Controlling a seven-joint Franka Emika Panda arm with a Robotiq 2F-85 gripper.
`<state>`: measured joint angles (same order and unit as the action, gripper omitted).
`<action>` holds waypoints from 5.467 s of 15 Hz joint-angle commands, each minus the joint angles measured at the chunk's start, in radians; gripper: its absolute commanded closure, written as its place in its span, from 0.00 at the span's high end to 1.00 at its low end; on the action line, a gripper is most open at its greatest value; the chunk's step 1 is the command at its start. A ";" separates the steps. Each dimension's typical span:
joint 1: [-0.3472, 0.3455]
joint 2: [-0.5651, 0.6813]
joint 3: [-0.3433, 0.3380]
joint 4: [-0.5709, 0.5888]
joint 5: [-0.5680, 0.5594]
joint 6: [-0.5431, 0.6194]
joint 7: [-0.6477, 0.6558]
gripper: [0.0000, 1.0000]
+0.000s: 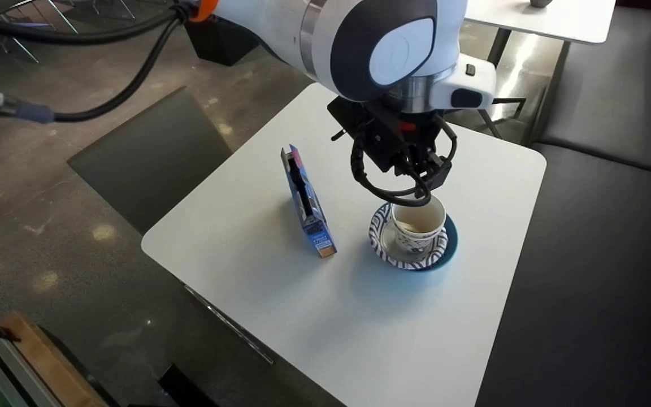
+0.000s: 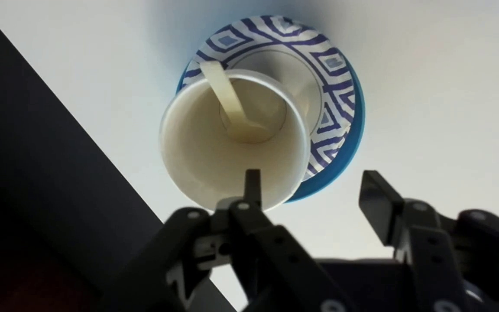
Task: Put one cup on the table
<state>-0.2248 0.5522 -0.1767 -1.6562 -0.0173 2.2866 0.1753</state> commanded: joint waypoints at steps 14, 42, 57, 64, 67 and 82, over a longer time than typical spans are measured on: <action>0.007 0.094 -0.030 0.085 0.002 -0.021 0.025 0.03; 0.070 -0.212 -0.055 -0.123 -0.129 0.012 0.046 0.01; 0.189 -0.247 0.108 -0.343 -0.186 0.384 -0.209 0.01; 0.212 -0.233 0.107 -0.334 -0.188 0.373 -0.191 0.04; 0.216 -0.215 0.133 -0.331 -0.168 0.397 -0.218 0.01; 0.319 0.038 0.214 -0.202 -0.343 0.536 -0.484 0.01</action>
<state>0.1162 0.5313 0.0040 -1.9070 -0.3529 2.8173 -0.2178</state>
